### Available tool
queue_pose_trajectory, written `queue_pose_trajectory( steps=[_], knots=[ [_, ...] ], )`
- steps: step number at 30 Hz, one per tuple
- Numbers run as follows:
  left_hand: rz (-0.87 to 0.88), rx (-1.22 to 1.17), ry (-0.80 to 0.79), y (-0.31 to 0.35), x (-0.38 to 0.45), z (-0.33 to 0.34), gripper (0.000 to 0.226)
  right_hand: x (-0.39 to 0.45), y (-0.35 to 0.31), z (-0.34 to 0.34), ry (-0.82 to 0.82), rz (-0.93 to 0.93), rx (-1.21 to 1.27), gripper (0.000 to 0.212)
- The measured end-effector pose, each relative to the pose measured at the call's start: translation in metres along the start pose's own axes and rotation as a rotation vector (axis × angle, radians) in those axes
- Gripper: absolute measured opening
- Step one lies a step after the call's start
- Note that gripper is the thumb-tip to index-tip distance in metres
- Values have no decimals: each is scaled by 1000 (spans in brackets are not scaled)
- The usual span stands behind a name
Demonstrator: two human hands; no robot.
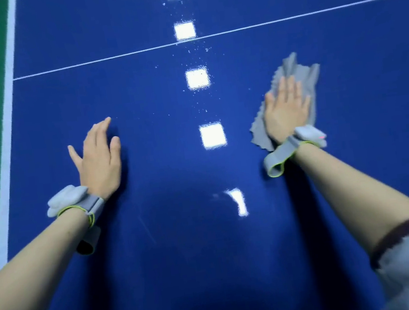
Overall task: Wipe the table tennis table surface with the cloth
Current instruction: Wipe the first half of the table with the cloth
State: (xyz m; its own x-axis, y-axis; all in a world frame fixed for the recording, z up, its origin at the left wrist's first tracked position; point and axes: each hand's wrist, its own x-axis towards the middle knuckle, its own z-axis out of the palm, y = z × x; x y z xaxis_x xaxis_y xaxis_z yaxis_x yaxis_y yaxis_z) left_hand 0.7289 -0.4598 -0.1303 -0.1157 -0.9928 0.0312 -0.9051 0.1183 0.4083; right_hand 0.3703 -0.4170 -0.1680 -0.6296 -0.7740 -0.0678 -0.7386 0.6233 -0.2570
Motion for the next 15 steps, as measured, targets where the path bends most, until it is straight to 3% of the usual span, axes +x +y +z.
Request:
queue_pose_trajectory(
  steps=[8, 12, 15],
  knots=[
    [-151, 28, 65, -50, -3, -28, 45, -89, -181, 53, -241, -581, 13, 58],
    [-253, 8, 102, -64, -3, -28, 46, -149, -200, 63, -356, -968, -49, 60],
    [-260, -20, 93, -56, -2, -17, 46, -134, -183, 58, -382, -1153, -98, 56]
  ],
)
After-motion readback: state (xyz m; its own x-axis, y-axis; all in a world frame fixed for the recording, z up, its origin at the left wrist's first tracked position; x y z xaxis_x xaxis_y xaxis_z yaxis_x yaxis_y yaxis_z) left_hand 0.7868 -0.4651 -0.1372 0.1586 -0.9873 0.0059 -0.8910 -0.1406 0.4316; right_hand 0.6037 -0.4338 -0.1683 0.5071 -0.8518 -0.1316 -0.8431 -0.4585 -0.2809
